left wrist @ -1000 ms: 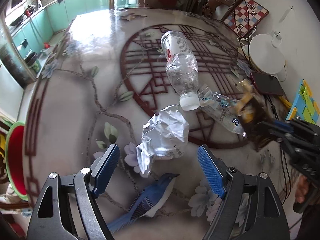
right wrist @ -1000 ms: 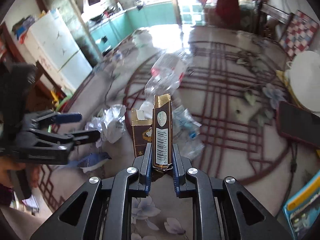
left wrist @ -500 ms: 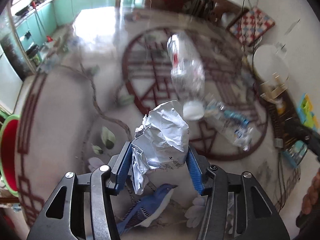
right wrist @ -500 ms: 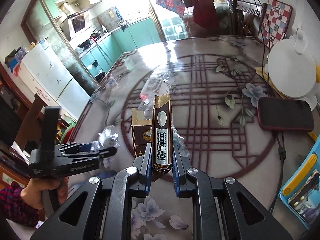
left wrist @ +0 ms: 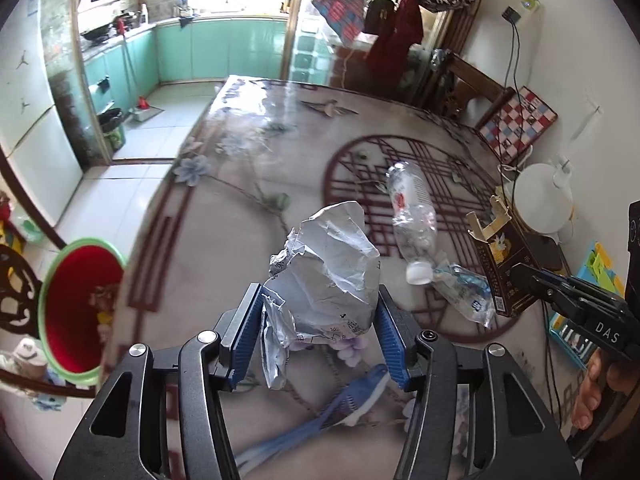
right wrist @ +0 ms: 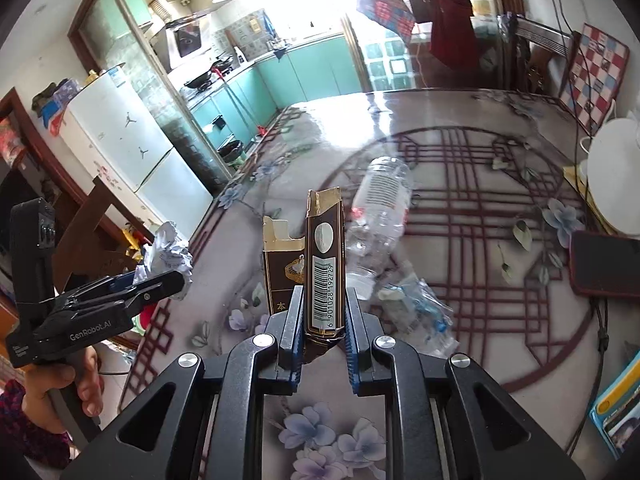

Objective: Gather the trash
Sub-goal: 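Carry the foil paper and cigarette box over the red bin and open both tools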

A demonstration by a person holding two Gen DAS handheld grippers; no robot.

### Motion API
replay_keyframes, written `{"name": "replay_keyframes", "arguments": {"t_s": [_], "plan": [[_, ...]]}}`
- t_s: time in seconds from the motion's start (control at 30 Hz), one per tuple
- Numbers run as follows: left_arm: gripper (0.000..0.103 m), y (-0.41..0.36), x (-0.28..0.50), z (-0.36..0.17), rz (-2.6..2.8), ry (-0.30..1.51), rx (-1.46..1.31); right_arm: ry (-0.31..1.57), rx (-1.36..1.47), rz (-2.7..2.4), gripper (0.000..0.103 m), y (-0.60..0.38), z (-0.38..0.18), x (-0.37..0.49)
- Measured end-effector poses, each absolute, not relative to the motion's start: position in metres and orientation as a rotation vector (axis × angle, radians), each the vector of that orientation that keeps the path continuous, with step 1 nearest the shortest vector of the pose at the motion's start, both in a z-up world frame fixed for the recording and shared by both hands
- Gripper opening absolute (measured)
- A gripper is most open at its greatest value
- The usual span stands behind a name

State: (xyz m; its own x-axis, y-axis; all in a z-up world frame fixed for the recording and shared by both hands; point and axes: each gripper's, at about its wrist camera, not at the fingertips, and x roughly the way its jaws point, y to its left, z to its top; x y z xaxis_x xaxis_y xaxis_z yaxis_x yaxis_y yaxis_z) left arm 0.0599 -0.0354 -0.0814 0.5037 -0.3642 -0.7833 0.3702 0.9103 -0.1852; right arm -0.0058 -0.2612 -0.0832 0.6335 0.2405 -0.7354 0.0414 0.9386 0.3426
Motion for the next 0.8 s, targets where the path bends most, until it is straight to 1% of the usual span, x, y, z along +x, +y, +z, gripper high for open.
{"name": "replay_keyframes", "arguments": {"t_s": [0.8], "plan": [[0.053, 0.086, 0.090, -0.092, -0.346, 0.967, -0.071, 0.879, 0.277, 0.184, 0.015, -0.151, -0.069, 0.027]]}}
